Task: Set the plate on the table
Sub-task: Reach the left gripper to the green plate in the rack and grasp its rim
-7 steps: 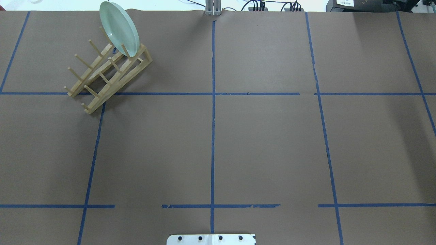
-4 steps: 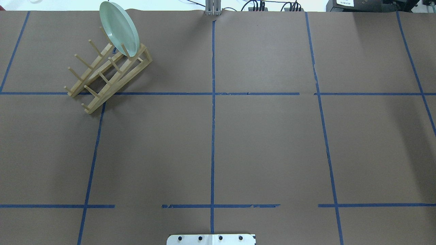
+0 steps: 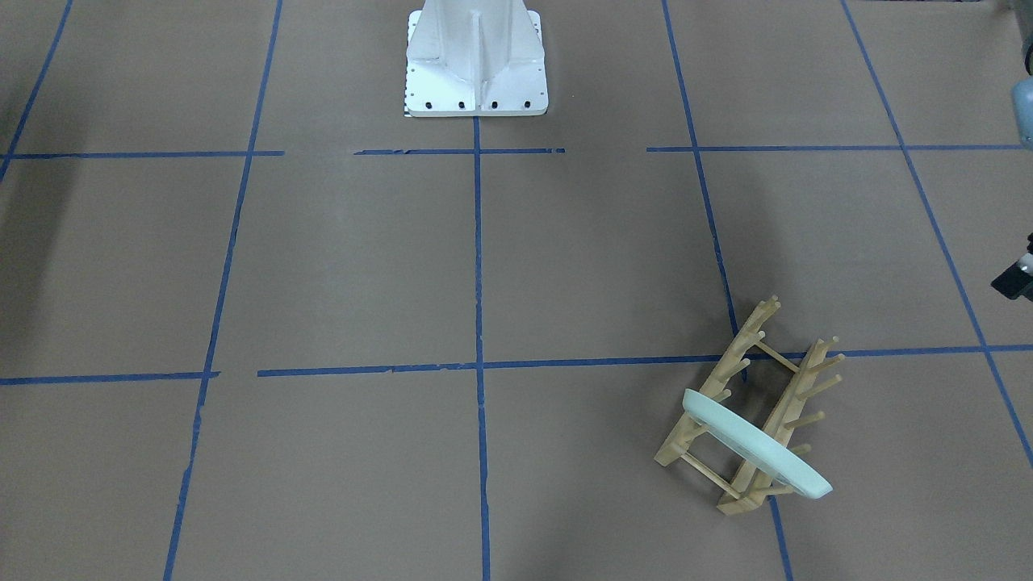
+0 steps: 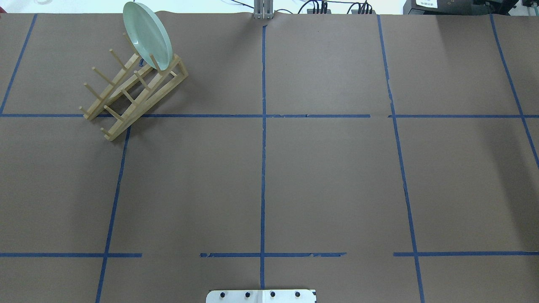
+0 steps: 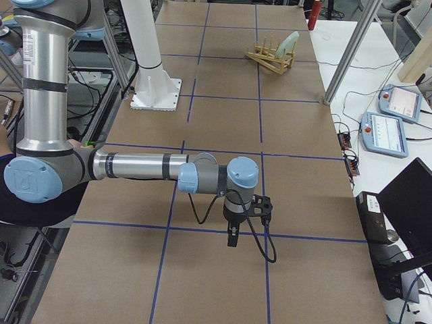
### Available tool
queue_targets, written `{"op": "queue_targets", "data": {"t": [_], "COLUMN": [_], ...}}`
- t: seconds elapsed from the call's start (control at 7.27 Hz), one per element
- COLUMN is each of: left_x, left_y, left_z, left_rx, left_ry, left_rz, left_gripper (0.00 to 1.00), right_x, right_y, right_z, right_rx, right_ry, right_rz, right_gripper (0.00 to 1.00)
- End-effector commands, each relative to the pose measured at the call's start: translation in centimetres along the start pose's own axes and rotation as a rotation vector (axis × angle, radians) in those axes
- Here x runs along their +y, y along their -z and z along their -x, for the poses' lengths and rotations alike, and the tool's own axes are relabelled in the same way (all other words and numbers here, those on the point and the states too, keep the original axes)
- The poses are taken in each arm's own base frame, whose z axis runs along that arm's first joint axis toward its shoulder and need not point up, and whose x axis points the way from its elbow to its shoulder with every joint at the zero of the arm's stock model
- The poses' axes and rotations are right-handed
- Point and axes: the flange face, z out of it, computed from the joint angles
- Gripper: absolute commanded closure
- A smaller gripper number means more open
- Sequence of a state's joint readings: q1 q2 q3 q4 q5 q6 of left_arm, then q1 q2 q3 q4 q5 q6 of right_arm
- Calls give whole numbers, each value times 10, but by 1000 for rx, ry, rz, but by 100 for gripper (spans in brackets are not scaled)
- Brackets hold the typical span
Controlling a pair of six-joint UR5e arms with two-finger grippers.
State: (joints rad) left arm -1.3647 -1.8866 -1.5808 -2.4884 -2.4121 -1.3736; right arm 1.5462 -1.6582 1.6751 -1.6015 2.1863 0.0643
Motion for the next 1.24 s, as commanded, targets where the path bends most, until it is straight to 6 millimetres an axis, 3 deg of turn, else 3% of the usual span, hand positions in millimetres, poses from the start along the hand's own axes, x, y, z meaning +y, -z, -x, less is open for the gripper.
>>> {"op": "queue_targets", "data": {"t": [0.0, 0.14, 0.28, 0.69, 1.1], "left_x": [42, 55, 51, 38, 54], "left_y": [-67, -101, -120, -168, -211], "left_z": [-43, -51, -62, -83, -96], "left_rx": [96, 96, 100, 88, 72], "left_ry": [165, 229, 282, 357, 352], "left_rz": [-91, -130, -151, -207, -210], "left_gripper": [0, 0, 0, 0, 2], "right_x": [0, 0, 0, 0, 0], "right_y": [0, 0, 0, 0, 0], "right_z": [0, 1, 0, 0, 0], "right_rx": [-1, 0, 0, 0, 0], "right_ry": [1, 3, 1, 0, 1], "right_rz": [0, 1, 0, 0, 0], "right_gripper": [0, 0, 0, 0, 0]}}
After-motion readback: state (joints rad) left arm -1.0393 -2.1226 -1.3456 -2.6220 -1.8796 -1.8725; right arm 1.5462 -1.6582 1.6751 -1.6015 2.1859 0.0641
